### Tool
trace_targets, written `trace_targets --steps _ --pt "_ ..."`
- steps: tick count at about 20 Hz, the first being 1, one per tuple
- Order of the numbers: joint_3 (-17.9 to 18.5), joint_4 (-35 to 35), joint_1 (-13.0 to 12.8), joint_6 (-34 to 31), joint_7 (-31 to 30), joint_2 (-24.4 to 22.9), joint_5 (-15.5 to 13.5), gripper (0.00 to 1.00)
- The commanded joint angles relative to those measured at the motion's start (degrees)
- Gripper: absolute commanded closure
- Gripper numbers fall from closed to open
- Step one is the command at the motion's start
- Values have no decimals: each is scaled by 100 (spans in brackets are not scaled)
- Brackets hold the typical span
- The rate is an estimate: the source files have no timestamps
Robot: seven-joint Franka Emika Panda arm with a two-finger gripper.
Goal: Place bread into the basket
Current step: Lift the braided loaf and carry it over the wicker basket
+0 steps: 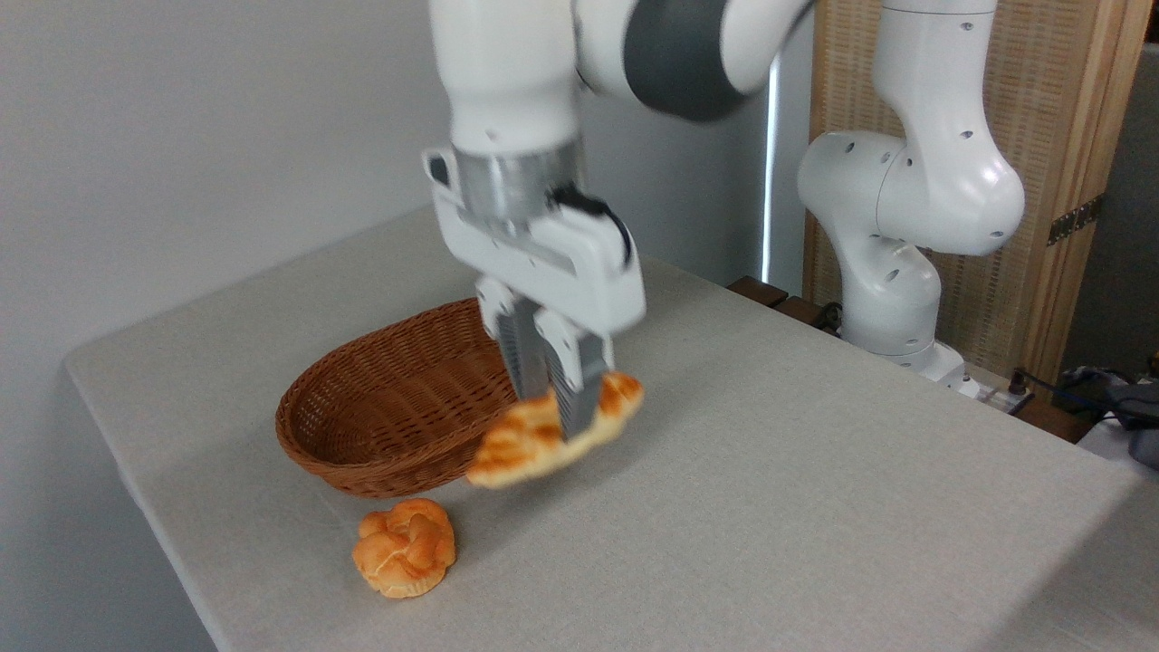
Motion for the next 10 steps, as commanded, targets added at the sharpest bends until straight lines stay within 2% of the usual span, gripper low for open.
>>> trace_targets --steps 1,3,6,9,10 --pt "-474 491 -22 -382 -824 61 -335 53" --pt "-860 623 -22 -373 -1159 165 -440 52" --pt "-1353 869 -22 -365 -1817 534 -441 52" --pt "-1618 1132 -66 -329 -1934 1017 -406 51" --pt "-1618 1255 -197 -329 -1934 1219 -380 51"
